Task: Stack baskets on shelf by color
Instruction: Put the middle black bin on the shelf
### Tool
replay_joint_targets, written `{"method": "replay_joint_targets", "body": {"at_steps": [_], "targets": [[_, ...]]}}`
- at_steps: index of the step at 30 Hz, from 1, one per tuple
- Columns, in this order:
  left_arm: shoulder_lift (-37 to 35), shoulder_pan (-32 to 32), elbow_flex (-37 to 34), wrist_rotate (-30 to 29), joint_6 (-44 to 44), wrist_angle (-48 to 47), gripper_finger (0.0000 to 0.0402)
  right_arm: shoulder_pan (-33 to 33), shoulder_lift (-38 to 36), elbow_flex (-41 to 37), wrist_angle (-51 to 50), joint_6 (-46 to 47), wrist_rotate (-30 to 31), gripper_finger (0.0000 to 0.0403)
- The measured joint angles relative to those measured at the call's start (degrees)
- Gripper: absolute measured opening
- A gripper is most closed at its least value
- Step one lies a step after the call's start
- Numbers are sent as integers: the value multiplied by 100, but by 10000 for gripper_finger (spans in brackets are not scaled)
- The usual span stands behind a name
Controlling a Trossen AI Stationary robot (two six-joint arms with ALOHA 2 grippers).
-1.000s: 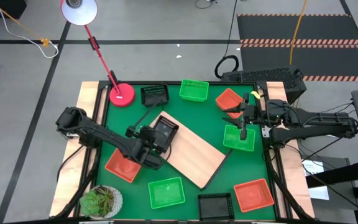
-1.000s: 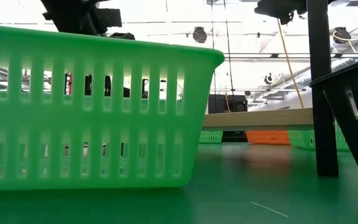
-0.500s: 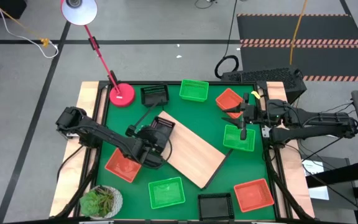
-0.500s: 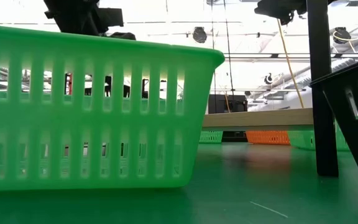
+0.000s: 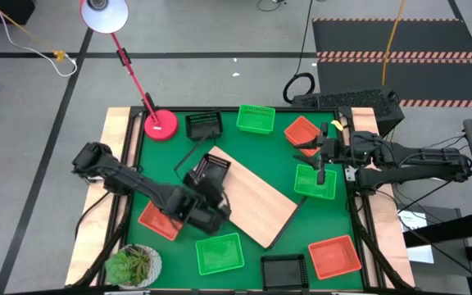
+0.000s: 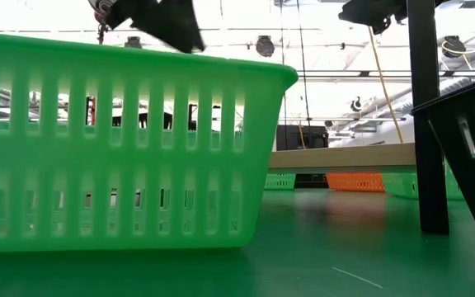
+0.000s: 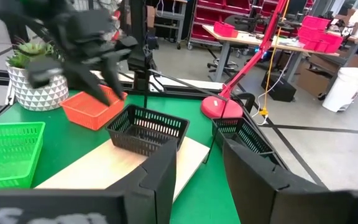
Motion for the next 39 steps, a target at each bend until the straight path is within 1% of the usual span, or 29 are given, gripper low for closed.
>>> {"method": "replay_joint_targets", "body": {"at_steps": [2,5,8,11,15,17,20,22,24,25,30,34,39], "targets": [[49,-112,1,1,331,484,118,0,0,0,-29,66,-1,126],[225,-278,0,20,1061,1283,118,0,3,-1,-59,176,-1,126],[523,-371,9,17,1676,2325,118,0,3,-2,-62,157,-1,126],[835,-390,4,15,2076,2645,118,0,0,-2,-62,82,1,126],[953,-365,0,-62,1726,2145,118,-2,2,-2,-62,-153,3,126],[949,-352,2,-69,1369,1814,118,-2,4,-2,-51,-379,51,126],[949,-354,0,95,666,1391,118,-13,4,-2,13,-530,294,126],[929,-356,0,495,366,1262,118,-20,2,-2,21,-550,320,126],[936,-359,0,932,316,1224,118,-22,2,-2,24,-613,314,126],[972,-363,0,1041,288,1195,118,-21,2,-2,29,-662,312,126],[1102,-424,0,997,-122,679,118,-20,2,-2,78,-736,311,126],[1117,-420,-4,815,-721,-73,118,-20,2,-2,98,-740,311,126],[1117,-465,-4,586,-1142,-769,118,-20,0,-2,109,-755,311,126]]}}
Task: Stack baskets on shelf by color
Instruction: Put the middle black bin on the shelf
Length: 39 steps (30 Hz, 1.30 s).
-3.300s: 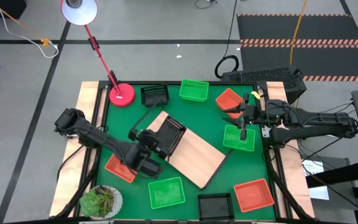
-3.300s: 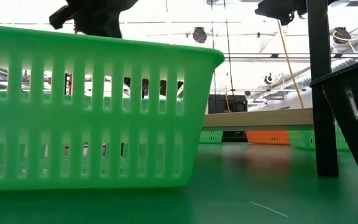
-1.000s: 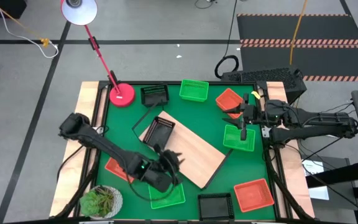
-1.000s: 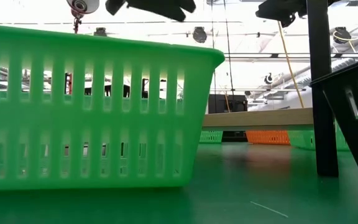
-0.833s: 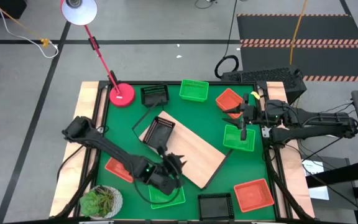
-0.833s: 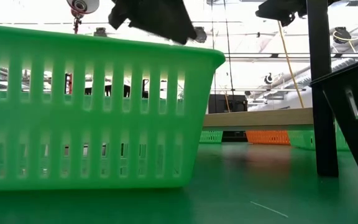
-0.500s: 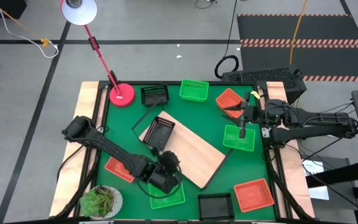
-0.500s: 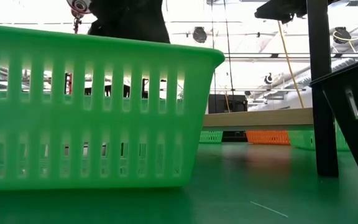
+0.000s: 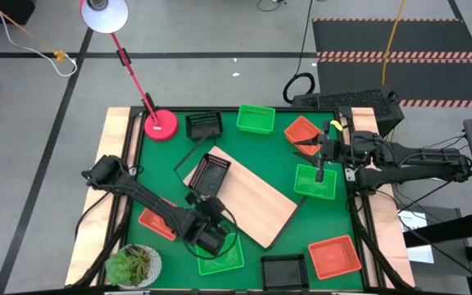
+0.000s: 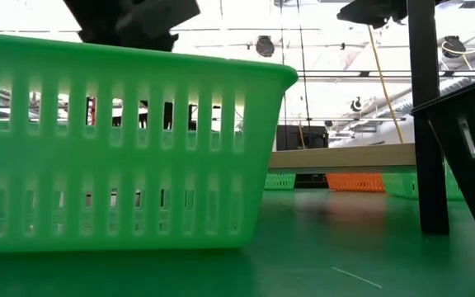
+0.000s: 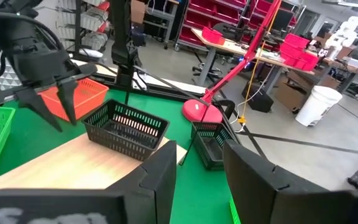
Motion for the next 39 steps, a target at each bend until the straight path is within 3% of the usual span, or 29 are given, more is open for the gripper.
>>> {"method": "replay_joint_targets", "body": {"at_steps": [18,28,33,39], "targets": [[-35,-7,0,-10,-1363,-1893,118,0,0,0,-87,170,-2,126],[-37,-57,552,-141,-836,-1530,117,0,1,0,-111,190,-2,126],[-37,101,306,-138,-30,-456,117,4,0,0,-111,190,-2,126],[-33,376,-108,-144,207,236,117,4,2,0,-127,177,-2,126]]}}
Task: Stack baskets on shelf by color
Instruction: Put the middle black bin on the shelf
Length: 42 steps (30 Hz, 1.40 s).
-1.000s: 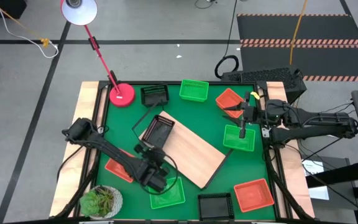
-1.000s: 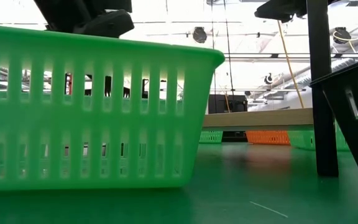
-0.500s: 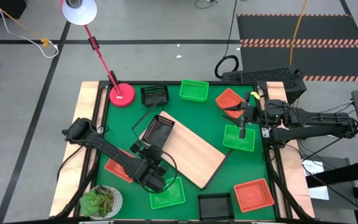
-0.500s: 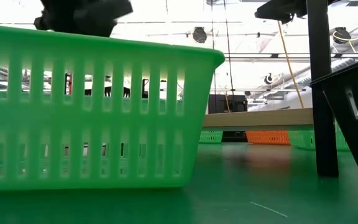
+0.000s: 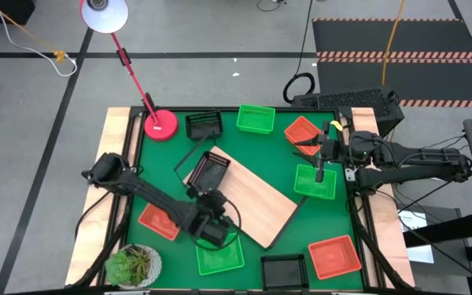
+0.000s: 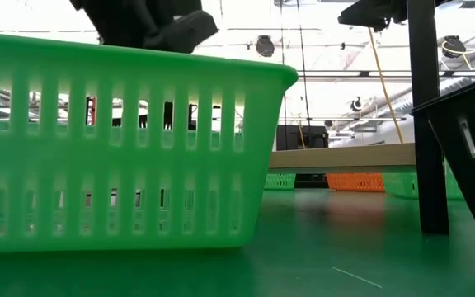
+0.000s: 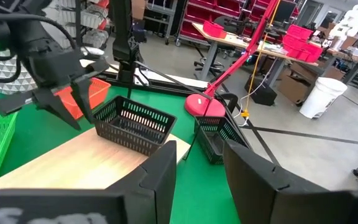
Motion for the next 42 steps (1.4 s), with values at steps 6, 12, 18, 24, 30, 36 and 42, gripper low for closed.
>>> {"method": "replay_joint_targets", "body": {"at_steps": [6,12,18,24,30,36,42], "targets": [[0,213,-387,149,6,54,117,0,-1,0,0,-31,0,126],[0,182,-412,155,-9,-19,117,0,-2,0,0,-31,0,126],[-198,3,-271,145,-79,-284,117,2,0,0,0,-31,0,126],[-463,-86,-271,47,96,-220,117,2,2,0,-4,23,0,126],[-523,131,-271,-152,669,-47,118,2,2,0,-1,9,0,126],[-522,1150,-106,1087,662,69,118,2,2,0,1,4,0,126],[-520,1752,-14,2016,980,421,118,2,2,0,2,-52,12,126]]}}
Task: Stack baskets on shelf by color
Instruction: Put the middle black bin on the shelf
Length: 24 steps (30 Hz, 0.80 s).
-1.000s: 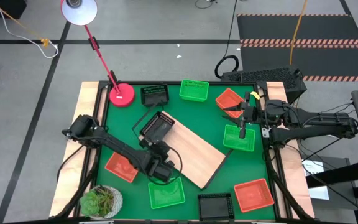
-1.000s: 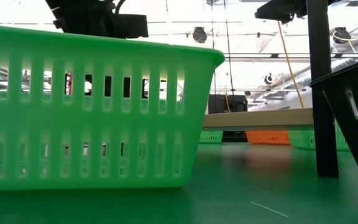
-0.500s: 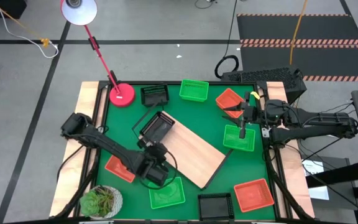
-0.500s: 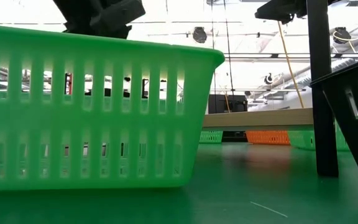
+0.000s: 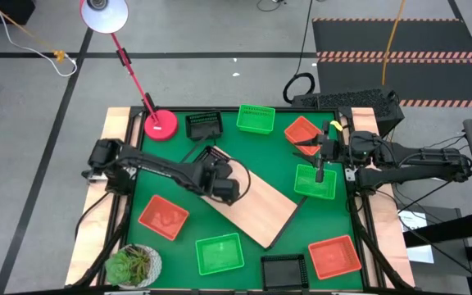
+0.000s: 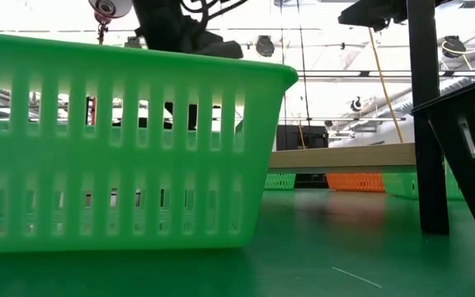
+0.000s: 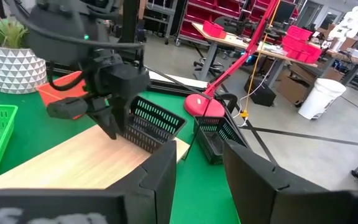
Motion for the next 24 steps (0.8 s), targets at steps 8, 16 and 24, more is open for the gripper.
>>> {"method": "replay_joint_targets", "body": {"at_steps": [8,16,24], "targets": [[0,-260,739,-664,106,-591,118,0,0,0,-2,-87,10,126],[0,-476,788,-855,-913,-1759,118,0,0,0,-1,62,10,126],[2,-434,493,-686,-1007,-1710,160,0,0,0,0,38,10,126]]}}
